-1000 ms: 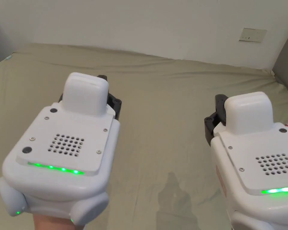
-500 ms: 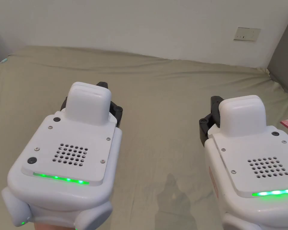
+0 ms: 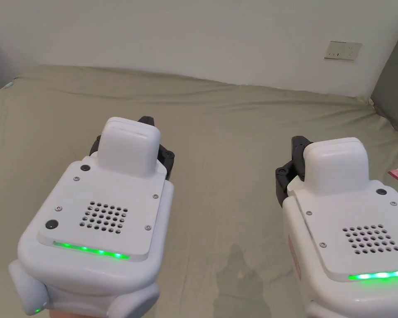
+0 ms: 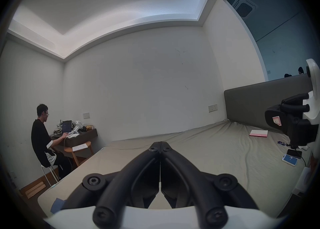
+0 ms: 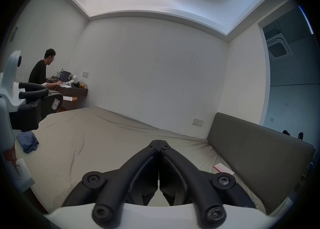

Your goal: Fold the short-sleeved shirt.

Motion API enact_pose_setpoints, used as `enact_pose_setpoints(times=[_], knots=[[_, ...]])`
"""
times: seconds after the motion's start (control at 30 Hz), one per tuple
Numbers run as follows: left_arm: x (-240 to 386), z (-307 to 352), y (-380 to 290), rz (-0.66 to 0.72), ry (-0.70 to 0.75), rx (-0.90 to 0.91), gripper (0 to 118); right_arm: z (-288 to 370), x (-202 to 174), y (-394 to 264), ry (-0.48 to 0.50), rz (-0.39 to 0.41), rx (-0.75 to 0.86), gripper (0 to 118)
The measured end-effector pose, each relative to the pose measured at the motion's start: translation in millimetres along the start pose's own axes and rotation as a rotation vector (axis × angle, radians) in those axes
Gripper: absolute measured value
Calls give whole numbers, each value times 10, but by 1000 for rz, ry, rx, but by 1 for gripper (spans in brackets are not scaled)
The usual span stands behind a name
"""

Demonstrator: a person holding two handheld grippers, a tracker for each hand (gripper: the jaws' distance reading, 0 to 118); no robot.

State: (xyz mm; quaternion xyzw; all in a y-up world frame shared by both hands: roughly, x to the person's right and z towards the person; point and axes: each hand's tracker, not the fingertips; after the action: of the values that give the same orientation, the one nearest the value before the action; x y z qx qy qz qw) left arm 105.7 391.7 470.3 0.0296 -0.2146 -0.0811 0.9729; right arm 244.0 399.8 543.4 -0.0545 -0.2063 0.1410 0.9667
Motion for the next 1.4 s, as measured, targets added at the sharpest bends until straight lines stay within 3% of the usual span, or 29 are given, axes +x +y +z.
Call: enact_pose_setpoints(times=[0.57, 0.6, 0.63, 0.67, 0.7, 0.73, 0.77, 0.8, 0.83, 0.97, 1.07, 1.13, 1.23, 1.4], knots=[[21, 0, -64, 12, -7, -21, 0, 5, 10, -28, 2, -17, -5, 2], [13, -1, -60, 13, -8, -21, 0, 2, 14, -23, 4, -19, -5, 4], [11, -3, -58, 13, -8, -22, 0, 0, 18, -18, 2, -26, -1, 14], [8, -5, -58, 13, -5, -21, 4, -3, 39, -15, -2, -33, 5, 37], [3, -7, -60, 13, -1, -20, 23, -7, 62, -10, 2, -36, 5, 82], [-9, -15, -63, 14, 0, -22, 39, -10, 86, -10, 17, -40, -3, 108], [-29, -32, -66, 17, -10, -33, 60, -12, 112, -14, 19, -42, -5, 117], [-40, -51, -73, 24, -18, -47, 94, 13, 110, -28, 23, -41, 10, 117], [-53, -74, -85, 31, -20, -59, 114, 34, 112, -31, 26, -35, 22, 117], [-126, -73, -119, 40, -12, -59, 118, -6, 139, 5, 49, -58, -37, 117], [-133, -61, -122, 49, -16, -63, 118, -35, 217, 88, 76, -157, -86, 117], [-105, -42, -103, 42, -7, -59, 118, -71, 275, 170, 9, -241, -129, 117], [-142, -30, -84, 41, -5, -52, 118, -184, 287, 293, -83, -255, -257, 117], [-85, -8, -49, 42, -2, -43, 118, -226, 339, 343, -39, -243, -324, 117]])
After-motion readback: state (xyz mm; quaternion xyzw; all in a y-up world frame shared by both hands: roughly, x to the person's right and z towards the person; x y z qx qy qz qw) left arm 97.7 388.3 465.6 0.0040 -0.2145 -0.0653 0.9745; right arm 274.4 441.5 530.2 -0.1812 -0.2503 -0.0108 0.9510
